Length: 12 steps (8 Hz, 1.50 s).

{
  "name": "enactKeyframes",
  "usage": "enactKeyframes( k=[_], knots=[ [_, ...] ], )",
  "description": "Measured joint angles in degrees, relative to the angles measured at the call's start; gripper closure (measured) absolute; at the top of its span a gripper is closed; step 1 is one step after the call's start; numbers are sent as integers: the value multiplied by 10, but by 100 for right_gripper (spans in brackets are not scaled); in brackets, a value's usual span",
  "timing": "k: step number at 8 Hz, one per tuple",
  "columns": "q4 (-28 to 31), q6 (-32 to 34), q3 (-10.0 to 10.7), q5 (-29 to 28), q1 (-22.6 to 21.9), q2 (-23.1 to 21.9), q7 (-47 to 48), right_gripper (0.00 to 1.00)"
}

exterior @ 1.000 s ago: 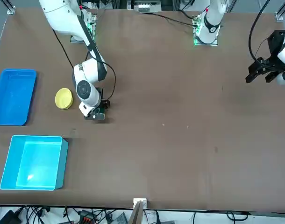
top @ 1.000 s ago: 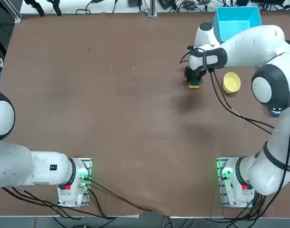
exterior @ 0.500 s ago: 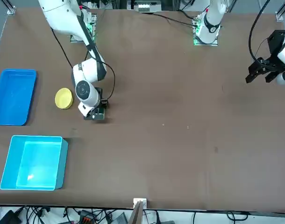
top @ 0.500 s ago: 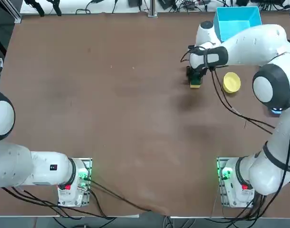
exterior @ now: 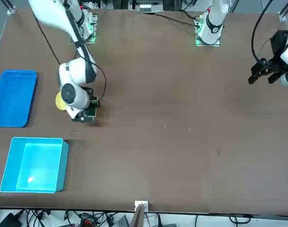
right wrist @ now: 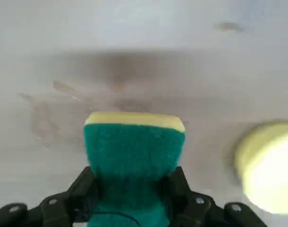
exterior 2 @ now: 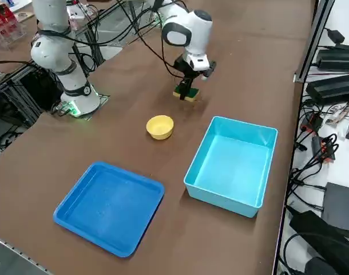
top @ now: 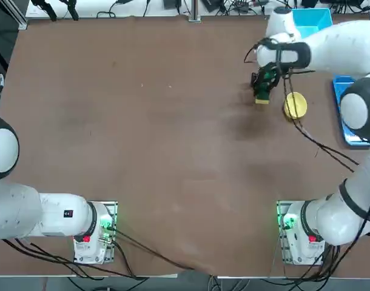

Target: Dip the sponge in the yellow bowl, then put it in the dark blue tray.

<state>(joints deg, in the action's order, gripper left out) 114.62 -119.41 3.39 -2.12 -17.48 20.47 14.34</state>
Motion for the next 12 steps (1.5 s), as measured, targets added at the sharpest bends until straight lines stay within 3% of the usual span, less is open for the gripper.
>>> enactKeyframes(
  k=[3,6,12],
  knots=[
    [6,101,4,0,90,-56,-76,29],
    [20,117,5,-7,170,-38,-142,29],
    [20,115,4,-37,204,25,-179,31]
  ],
)
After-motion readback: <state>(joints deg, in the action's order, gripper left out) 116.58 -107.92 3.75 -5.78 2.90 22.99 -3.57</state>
